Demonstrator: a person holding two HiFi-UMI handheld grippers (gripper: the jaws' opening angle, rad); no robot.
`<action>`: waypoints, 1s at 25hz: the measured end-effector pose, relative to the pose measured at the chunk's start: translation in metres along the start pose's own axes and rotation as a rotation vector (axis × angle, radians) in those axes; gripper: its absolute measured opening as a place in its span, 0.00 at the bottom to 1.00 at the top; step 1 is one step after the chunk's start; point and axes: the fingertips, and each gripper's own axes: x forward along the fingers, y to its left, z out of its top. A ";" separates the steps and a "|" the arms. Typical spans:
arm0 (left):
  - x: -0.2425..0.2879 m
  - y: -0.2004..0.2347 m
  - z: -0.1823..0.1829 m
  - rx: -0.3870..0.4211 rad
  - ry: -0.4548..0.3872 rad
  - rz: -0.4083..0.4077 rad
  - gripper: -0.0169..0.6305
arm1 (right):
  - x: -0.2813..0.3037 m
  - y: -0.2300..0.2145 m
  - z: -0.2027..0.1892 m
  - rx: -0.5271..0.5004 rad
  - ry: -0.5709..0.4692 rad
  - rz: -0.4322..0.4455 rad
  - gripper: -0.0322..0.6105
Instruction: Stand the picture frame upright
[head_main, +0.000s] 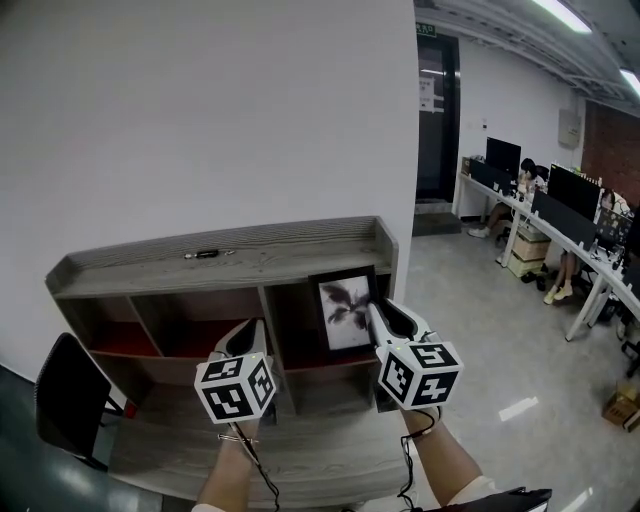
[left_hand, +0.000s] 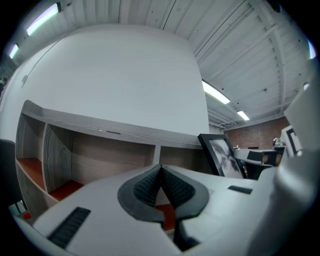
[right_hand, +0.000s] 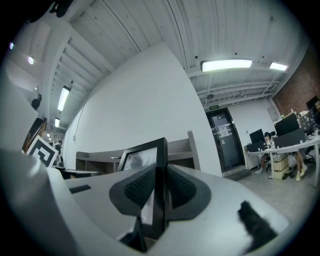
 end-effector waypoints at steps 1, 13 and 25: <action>0.001 0.000 0.006 0.001 -0.006 -0.002 0.05 | 0.002 0.000 0.005 -0.003 -0.007 -0.001 0.18; -0.004 -0.006 0.047 0.038 -0.068 -0.023 0.05 | 0.019 0.006 0.054 -0.053 -0.097 -0.024 0.18; 0.005 -0.008 0.083 0.048 -0.109 -0.046 0.05 | 0.042 0.009 0.084 -0.034 -0.163 -0.028 0.18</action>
